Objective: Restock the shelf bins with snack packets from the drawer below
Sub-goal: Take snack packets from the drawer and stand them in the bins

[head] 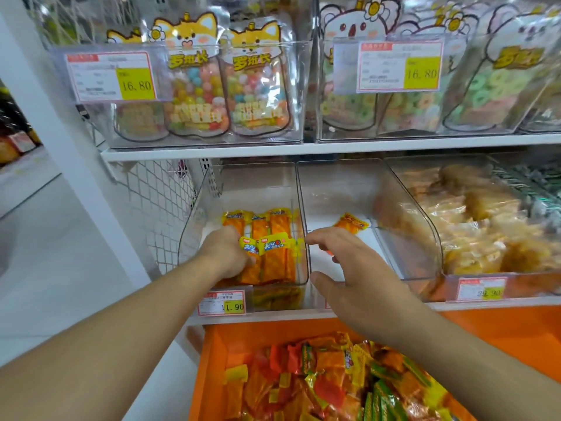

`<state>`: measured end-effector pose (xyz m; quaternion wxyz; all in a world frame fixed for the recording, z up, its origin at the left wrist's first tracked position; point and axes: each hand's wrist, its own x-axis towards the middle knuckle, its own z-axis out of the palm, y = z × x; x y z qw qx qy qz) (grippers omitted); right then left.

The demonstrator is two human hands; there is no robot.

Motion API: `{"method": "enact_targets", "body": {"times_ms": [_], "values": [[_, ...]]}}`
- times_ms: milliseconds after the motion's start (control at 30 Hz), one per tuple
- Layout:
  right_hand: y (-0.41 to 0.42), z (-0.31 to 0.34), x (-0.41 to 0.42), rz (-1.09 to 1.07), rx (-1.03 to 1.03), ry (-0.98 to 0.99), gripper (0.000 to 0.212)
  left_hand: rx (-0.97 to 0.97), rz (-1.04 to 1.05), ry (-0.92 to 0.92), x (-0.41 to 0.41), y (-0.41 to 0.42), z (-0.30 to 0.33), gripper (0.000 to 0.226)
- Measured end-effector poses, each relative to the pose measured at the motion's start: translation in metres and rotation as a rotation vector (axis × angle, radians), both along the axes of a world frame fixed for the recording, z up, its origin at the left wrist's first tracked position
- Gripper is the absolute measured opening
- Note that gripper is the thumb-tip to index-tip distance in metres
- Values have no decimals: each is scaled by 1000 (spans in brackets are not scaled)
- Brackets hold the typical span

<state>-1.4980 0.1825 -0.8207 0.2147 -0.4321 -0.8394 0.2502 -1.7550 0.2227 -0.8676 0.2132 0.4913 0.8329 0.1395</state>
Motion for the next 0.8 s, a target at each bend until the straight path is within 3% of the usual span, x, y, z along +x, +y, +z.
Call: {"method": "enact_targets", "body": {"times_ms": [167, 367, 533, 633, 800], "values": [[-1, 1, 1, 4, 6, -4, 52, -42, -101, 127, -4, -5, 3, 47], [-3, 2, 2, 8, -3, -12, 54, -99, -132, 119, -6, -12, 10, 60], [-1, 2, 2, 14, -1, -10, 53, -29, -186, 176, 0, -18, 13, 65], [-2, 2, 3, 13, -5, -8, 54, 50, -266, 40, 3, -18, 16, 64], [-2, 1, 4, 23, -1, -11, 53, -74, -394, -42, 14, -20, 17, 78]]}}
